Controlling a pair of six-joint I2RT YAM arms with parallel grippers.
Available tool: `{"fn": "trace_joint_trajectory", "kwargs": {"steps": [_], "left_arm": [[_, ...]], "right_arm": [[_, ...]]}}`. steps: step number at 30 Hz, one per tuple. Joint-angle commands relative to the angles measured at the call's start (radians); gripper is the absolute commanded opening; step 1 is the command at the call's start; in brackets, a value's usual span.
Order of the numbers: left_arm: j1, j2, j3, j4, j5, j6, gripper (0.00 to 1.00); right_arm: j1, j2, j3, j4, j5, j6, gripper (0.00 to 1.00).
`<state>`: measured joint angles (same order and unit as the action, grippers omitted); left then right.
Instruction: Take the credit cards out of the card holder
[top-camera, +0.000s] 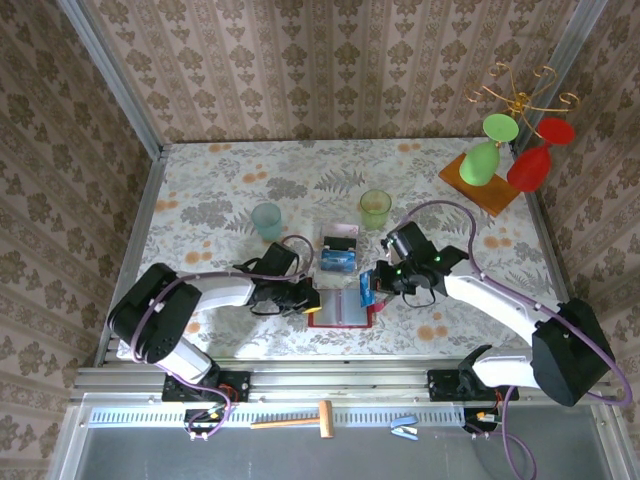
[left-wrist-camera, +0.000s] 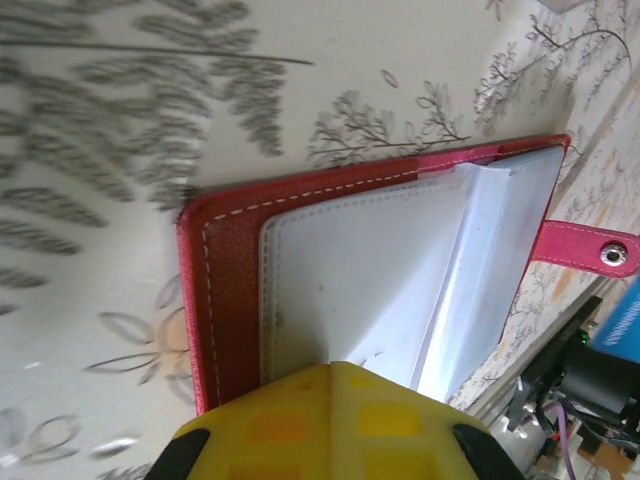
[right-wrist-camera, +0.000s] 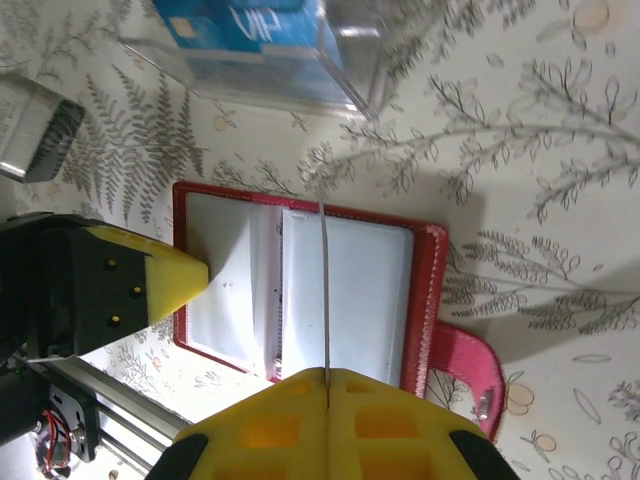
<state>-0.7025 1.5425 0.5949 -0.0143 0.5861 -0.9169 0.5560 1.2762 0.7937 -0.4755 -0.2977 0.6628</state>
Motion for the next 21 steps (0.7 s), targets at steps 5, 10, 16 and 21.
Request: {"fn": "trace_joint_trajectory", "kwargs": {"steps": [5, 10, 16, 21], "left_arm": [[0.041, -0.083, -0.024, -0.133, -0.042, 0.063, 0.0], [0.052, -0.147, -0.017, -0.161, -0.05, 0.064, 0.03], [0.075, -0.218, -0.029, -0.2, -0.073, 0.071, 0.05], [0.101, -0.285, -0.075, -0.191, -0.083, 0.062, 0.1]], "right_arm": [[-0.006, 0.012, 0.158, -0.148, 0.049, -0.282, 0.0], [-0.008, 0.092, 0.298, -0.238, 0.065, -0.477, 0.0], [-0.007, 0.212, 0.445, -0.31, 0.028, -0.795, 0.0], [-0.007, 0.315, 0.575, -0.407, 0.002, -1.06, 0.0]]}}
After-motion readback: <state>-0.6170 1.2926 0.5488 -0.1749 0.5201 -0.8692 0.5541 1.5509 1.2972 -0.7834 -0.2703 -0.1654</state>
